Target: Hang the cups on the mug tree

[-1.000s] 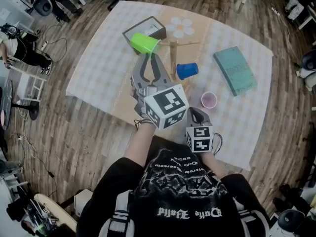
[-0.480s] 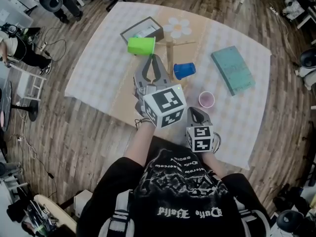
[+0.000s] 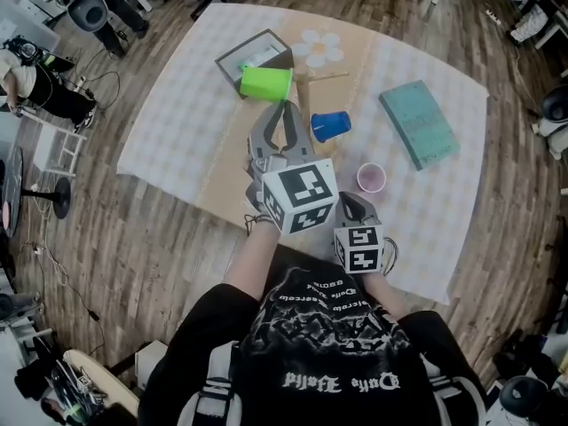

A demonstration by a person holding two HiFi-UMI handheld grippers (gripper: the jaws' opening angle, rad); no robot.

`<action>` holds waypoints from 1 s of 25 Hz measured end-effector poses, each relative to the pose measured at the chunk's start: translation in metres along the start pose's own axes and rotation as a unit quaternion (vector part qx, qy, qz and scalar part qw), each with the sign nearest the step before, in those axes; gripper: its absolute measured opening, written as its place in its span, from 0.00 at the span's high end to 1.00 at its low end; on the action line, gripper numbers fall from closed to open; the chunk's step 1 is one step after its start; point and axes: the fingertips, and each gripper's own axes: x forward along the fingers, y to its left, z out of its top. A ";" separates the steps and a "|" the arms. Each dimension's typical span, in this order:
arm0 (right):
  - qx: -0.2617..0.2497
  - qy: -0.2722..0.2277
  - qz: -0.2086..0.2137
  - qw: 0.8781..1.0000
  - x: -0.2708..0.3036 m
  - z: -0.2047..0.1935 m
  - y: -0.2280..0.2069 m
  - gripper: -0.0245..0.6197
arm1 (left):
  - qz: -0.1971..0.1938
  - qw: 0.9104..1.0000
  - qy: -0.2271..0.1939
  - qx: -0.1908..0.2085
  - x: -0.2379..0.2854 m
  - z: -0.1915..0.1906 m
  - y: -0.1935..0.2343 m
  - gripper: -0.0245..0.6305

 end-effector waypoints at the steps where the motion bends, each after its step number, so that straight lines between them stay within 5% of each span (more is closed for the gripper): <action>1: 0.001 -0.001 0.002 1.000 0.000 0.000 0.000 0.95 | -0.002 1.000 -0.001 0.000 0.000 0.000 -0.001 0.91; 18: 0.050 -0.065 0.014 0.997 -0.028 0.042 -0.019 0.91 | -0.009 1.000 -0.019 -0.023 -0.014 -0.005 -0.005 0.91; 25: 0.076 -0.085 -0.037 0.993 -0.045 0.056 -0.083 0.86 | -0.029 0.998 -0.010 -0.054 -0.034 -0.024 -0.002 0.85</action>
